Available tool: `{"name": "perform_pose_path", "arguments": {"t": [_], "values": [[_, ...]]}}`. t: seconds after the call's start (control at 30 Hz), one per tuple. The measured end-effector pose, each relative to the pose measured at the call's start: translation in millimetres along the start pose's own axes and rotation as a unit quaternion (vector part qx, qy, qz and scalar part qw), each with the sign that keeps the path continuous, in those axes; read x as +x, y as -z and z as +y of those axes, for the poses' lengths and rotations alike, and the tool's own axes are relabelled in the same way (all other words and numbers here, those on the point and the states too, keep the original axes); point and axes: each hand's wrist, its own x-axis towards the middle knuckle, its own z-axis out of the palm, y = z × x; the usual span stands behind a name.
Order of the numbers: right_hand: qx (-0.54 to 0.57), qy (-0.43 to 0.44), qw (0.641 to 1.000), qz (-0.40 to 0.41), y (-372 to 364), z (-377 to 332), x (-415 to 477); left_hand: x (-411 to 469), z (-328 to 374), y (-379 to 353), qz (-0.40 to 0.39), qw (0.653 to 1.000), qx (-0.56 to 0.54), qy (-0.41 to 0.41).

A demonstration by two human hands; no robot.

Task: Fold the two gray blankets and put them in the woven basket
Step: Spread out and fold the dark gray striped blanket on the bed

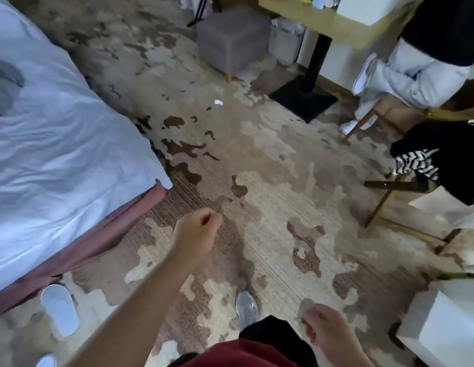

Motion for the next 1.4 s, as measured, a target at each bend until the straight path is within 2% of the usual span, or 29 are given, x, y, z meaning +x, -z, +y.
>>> {"name": "perform_pose_path", "arguments": {"t": [0.1, 0.17, 0.37, 0.47, 0.6, 0.67, 0.77, 0.87, 1.03, 1.17, 1.3, 1.4], "values": [[-0.053, 0.020, 0.997, -0.048, -0.7, -76.4, 56.1, 64.7, 30.1, 38.2, 0.061, 0.998, 0.002, -0.015], [-0.093, 0.055, 0.991, -0.074, -9.5, -137.6, 90.3, 96.5, 26.1, 66.1, 0.096, 0.995, -0.008, 0.000], [-0.161, 0.201, 0.956, -0.140, -88.9, -346.9, 183.8, 167.8, -57.4, 138.1, 0.184, 0.968, 0.010, 0.168], [-0.170, 0.270, 0.935, -0.155, -142.8, -456.8, 216.4, 204.0, -105.9, 164.9, 0.193, 0.950, -0.060, 0.238], [-0.174, 0.316, 0.921, -0.149, -193.2, -581.2, 251.6, 266.4, -143.0, 207.7, 0.156, 0.940, -0.057, 0.297], [-0.184, 0.332, 0.914, -0.145, -202.6, -630.4, 266.2, 313.0, -140.5, 230.7, 0.154, 0.941, -0.065, 0.294], [-0.206, 0.329, 0.912, -0.133, -205.6, -682.2, 293.8, 401.4, -123.1, 270.2, 0.118, 0.953, -0.022, 0.277], [-0.193, 0.261, 0.939, -0.114, -195.6, -703.8, 334.8, 499.4, -87.4, 307.2, 0.126, 0.963, -0.072, 0.227], [-0.233, 0.160, 0.953, -0.108, -184.7, -742.2, 422.8, 653.8, -26.7, 365.0, 0.184, 0.964, -0.130, 0.140], [-0.242, 0.122, 0.955, -0.124, -200.1, -805.5, 514.5, 761.1, -11.3, 407.0, 0.240, 0.950, -0.151, 0.130], [-0.278, 0.156, 0.931, -0.178, -241.1, -910.1, 595.7, 830.7, -14.9, 450.1, 0.309, 0.917, -0.168, 0.190], [-0.343, 0.211, 0.885, -0.235, -289.8, -997.5, 625.0, 842.7, -29.0, 485.4, 0.355, 0.884, -0.182, 0.245]]}}
